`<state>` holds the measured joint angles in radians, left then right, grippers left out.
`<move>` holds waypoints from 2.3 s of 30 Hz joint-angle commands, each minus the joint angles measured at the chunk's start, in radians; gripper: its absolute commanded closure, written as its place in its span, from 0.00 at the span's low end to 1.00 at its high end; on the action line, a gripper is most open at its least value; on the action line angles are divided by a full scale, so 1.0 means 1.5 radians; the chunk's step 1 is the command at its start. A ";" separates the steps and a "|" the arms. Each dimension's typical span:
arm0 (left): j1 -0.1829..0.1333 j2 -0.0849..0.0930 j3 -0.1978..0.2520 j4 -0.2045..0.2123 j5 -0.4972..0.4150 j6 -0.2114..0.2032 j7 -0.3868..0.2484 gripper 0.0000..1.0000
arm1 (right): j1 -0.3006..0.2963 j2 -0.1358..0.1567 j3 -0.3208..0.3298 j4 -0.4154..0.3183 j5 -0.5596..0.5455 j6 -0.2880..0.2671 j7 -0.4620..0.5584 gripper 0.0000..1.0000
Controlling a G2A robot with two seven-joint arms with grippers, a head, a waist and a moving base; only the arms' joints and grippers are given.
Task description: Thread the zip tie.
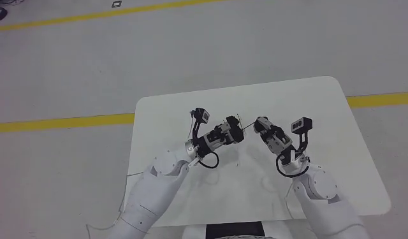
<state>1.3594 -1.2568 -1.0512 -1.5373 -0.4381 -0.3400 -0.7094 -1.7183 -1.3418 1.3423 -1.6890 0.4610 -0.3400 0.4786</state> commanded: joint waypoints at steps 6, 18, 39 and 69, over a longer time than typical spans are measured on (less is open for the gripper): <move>0.000 0.000 0.000 0.000 0.000 0.000 0.000 0.00 | 0.000 -0.001 0.002 0.000 0.000 0.000 0.003 1.00; 0.006 0.003 0.004 -0.022 0.006 0.003 0.028 0.00 | 0.004 -0.001 -0.016 -0.002 -0.019 0.000 -0.028 1.00; -0.002 0.008 0.015 -0.027 0.005 0.003 0.042 0.00 | 0.009 -0.002 -0.029 0.010 -0.077 0.000 -0.061 1.00; -0.011 0.012 0.049 -0.020 0.028 0.011 0.069 0.00 | 0.003 -0.017 -0.021 -0.007 -0.044 0.000 -0.031 1.00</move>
<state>1.3431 -1.2395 -0.9779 -1.5656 -0.3978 -0.3229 -0.6071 -1.7140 -1.3668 1.3120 -1.7028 0.4031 -0.3400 0.4327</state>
